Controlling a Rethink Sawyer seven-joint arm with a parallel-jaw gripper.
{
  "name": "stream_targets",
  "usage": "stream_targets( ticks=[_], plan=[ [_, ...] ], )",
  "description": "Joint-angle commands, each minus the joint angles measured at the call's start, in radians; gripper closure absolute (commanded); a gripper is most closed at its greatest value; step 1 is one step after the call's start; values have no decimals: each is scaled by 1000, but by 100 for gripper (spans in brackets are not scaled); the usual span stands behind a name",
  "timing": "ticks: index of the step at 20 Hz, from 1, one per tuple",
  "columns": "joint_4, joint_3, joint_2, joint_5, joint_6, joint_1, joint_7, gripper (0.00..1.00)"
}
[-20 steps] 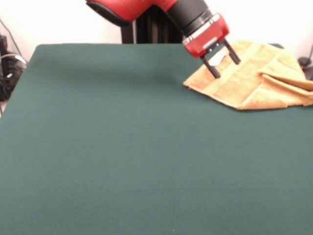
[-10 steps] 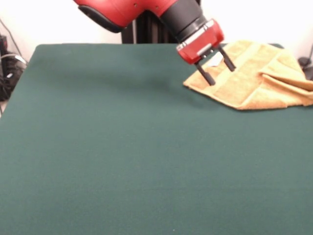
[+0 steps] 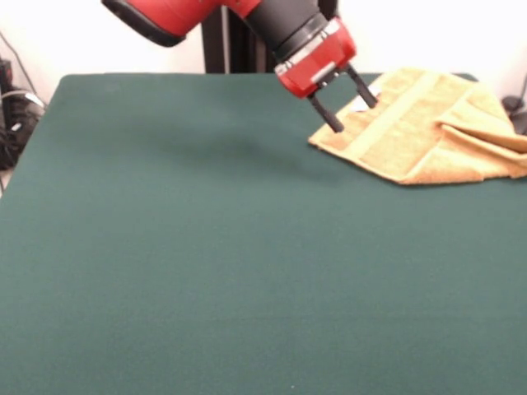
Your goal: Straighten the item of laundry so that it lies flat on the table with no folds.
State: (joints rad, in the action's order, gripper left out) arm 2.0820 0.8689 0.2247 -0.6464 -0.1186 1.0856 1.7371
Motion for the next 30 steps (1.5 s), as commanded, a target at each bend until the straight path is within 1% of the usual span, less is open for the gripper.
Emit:
stream_targets(
  ticks=[1, 7, 12, 14, 17, 18, 21, 26, 30],
  plan=[
    [-150, 97, -9, -53, -173, 18, -190, 0],
    [-205, 113, -173, -126, -208, 99, -296, 0],
    [-253, 126, -297, -191, -206, 137, -334, 0],
    [-259, 121, -325, -216, -186, 141, -311, 0],
    [-247, 112, -324, -253, -130, 126, -228, 0],
    [-242, 112, -316, -254, -125, 120, -207, 0],
    [-254, 109, -358, -240, -155, 128, -199, 0],
    [-228, 83, -379, -277, -53, 109, -84, 0],
    [-218, 69, -386, -310, -7, 100, -48, 0]
  ],
)
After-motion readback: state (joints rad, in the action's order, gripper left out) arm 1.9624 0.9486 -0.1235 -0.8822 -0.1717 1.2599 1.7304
